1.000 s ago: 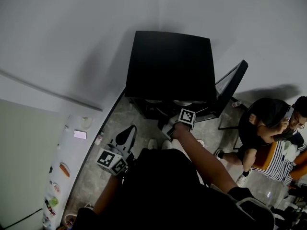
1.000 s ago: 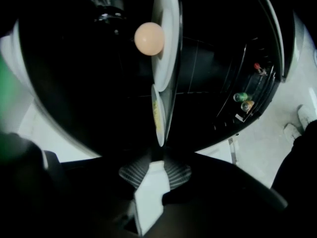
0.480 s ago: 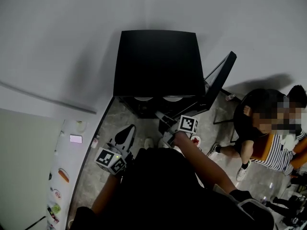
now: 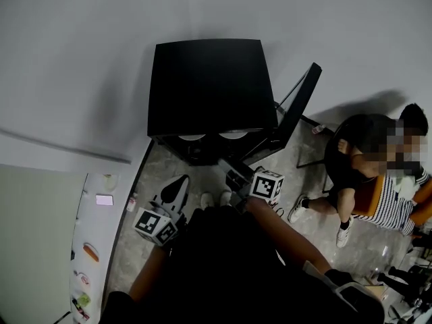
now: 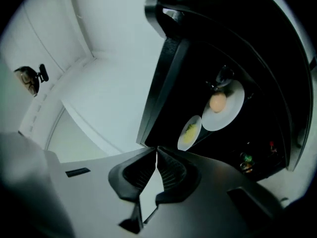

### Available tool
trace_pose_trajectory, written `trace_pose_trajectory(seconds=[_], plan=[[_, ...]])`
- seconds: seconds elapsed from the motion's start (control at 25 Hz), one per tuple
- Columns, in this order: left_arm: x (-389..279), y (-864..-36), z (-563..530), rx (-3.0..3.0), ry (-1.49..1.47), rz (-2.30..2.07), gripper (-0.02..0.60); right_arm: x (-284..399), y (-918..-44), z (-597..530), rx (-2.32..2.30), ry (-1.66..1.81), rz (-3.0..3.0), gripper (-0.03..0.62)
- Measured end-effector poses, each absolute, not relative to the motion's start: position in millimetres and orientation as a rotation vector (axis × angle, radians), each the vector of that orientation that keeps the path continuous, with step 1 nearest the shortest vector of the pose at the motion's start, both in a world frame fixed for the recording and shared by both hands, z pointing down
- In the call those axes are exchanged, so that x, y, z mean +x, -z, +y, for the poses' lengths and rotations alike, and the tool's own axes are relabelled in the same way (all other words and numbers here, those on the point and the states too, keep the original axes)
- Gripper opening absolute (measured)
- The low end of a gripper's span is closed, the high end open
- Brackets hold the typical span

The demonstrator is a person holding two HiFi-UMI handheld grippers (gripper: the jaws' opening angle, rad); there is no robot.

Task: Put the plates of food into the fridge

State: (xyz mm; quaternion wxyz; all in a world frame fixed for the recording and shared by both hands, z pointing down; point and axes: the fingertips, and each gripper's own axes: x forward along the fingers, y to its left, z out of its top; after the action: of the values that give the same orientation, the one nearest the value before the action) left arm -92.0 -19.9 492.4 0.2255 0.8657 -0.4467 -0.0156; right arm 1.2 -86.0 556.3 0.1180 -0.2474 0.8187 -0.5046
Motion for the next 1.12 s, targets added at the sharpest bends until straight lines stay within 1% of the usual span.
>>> trace_pose_trajectory(seconds=[0.44,1.12], plan=[[-82,-488,-20,2.434,0.006,-1.231,0.023,7,-507,-70,-0.804,1.019,2.656,0.032],[-83,-484,-30,2.47,-0.016,-1.239,0.023,8,-481,-53,-0.844,0.692,2.806,0.032]])
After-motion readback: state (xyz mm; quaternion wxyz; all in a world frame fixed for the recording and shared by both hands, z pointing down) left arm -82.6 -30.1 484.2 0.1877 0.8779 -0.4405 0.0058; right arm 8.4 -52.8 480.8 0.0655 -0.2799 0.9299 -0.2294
